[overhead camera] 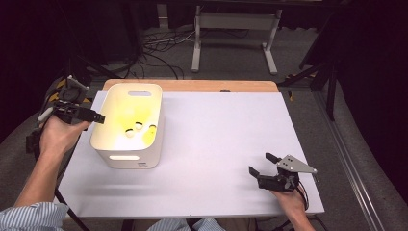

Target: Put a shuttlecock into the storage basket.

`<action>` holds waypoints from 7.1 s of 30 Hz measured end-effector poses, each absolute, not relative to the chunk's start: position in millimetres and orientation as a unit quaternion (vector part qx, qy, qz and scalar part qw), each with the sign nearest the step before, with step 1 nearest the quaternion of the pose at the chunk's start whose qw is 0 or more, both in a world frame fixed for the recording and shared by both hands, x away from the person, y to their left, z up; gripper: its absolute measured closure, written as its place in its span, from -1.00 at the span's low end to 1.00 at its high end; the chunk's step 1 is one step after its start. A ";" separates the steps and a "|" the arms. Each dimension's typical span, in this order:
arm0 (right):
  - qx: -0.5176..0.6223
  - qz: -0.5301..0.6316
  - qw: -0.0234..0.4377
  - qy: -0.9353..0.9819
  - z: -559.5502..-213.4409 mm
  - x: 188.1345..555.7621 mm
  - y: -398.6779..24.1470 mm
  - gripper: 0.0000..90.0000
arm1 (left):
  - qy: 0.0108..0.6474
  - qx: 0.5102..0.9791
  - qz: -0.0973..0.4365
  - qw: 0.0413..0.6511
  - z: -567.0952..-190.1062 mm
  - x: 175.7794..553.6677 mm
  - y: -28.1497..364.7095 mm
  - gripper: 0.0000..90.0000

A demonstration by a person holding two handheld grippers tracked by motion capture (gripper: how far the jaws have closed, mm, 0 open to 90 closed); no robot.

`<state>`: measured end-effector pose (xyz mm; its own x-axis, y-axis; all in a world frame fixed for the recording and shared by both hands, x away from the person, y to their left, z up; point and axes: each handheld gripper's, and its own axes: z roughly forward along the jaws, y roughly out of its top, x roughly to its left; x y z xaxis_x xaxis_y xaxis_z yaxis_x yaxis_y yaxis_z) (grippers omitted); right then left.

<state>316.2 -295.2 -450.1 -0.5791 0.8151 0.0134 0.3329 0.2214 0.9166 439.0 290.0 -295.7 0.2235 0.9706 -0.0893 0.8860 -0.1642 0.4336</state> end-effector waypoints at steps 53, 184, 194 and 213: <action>0.388 0.489 0.247 0.741 -450.1 316.5 -294.7 -0.66 | 0.647 0.720 0.114 0.224 -313.4 410.5 324.6 -0.14; 0.386 0.487 0.248 0.743 -450.2 316.4 -293.1 -0.66 | 0.645 0.701 0.131 0.274 -394.7 343.4 319.1 -0.23; 0.386 0.488 0.248 0.743 -450.0 316.2 -293.2 -0.66 | 0.643 0.701 0.132 0.279 -399.0 339.4 317.0 -0.21; 0.386 0.488 0.248 0.742 -449.9 316.2 -293.1 -0.66 | 0.635 0.703 0.134 0.292 -407.8 330.2 311.6 -0.21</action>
